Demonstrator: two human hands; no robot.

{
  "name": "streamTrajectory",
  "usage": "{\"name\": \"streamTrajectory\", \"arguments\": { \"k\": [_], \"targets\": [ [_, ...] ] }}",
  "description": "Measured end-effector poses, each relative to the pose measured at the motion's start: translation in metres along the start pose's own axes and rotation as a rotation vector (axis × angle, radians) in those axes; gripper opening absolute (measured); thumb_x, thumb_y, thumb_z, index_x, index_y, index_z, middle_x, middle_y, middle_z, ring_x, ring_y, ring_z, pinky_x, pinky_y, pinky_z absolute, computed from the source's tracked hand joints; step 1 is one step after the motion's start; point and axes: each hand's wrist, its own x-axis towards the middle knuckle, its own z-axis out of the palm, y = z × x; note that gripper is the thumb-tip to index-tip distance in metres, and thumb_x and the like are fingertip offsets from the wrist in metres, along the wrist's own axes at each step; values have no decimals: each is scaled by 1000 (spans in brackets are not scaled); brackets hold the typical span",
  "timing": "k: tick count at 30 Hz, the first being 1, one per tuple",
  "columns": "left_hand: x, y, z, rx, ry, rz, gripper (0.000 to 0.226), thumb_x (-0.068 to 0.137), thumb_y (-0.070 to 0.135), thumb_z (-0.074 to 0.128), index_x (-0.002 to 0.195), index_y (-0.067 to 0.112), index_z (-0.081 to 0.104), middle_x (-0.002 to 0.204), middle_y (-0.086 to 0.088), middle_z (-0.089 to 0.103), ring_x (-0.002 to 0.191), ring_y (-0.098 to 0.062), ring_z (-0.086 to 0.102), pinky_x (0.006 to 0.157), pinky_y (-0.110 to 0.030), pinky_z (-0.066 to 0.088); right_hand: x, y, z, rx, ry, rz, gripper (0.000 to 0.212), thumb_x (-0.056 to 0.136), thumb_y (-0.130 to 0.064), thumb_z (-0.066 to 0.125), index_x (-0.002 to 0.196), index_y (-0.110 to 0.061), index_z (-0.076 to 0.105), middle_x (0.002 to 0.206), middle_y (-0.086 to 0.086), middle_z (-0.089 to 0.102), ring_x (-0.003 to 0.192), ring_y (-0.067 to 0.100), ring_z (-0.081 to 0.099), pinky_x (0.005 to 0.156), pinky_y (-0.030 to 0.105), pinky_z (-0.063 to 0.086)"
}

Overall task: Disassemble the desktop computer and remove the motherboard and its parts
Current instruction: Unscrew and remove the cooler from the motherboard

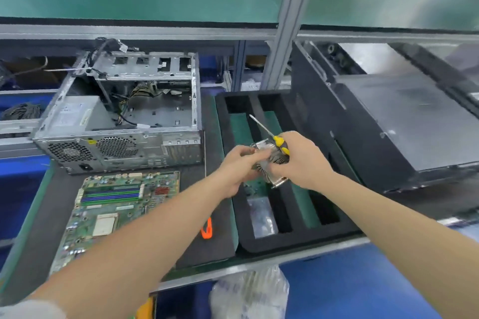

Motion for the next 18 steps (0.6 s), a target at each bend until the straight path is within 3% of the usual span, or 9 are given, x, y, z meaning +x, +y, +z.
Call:
{"name": "streamTrajectory", "arguments": {
  "k": [3,6,9,11,14,18],
  "targets": [
    [34,-2,53,14,4,-24,55,78,45,88,120,22,61,109,3,74,81,-10,70,67,-23,57,3,53,-11,-41,1,59,63,78,-61,72,123,-21,52,120,-4,62,101,23,65,85,46,55],
    [61,-7,90,52,40,-43,57,70,45,88,117,25,62,108,1,70,79,-14,65,75,-33,61,7,98,-14,-109,-100,5,83,79,-60,75,144,-25,37,146,-10,48,115,21,61,89,41,51],
    [76,-10,111,128,95,-65,75,48,54,82,114,24,61,92,-2,67,56,-12,52,61,-30,53,16,133,-20,17,-302,-19,108,62,-69,85,146,-27,32,146,-15,41,119,11,56,95,33,50],
    [84,-12,120,144,115,-86,79,44,53,80,116,24,61,100,-3,70,56,-11,50,64,-31,55,22,150,-23,16,-432,-39,127,51,-67,91,152,-27,23,151,-17,32,125,6,49,103,29,46],
    [94,-15,130,162,117,-128,73,47,53,82,112,25,62,101,1,69,64,-10,54,72,-31,60,31,169,-15,-137,-429,-103,111,61,-41,95,147,-17,29,153,-5,31,125,20,52,103,38,50],
    [104,-19,135,234,146,-151,47,62,46,83,100,25,66,98,1,71,84,-17,70,80,-35,64,37,176,-6,-237,-434,-95,74,62,-34,88,117,-19,40,129,-5,41,92,25,61,75,47,57]
  ]
}}
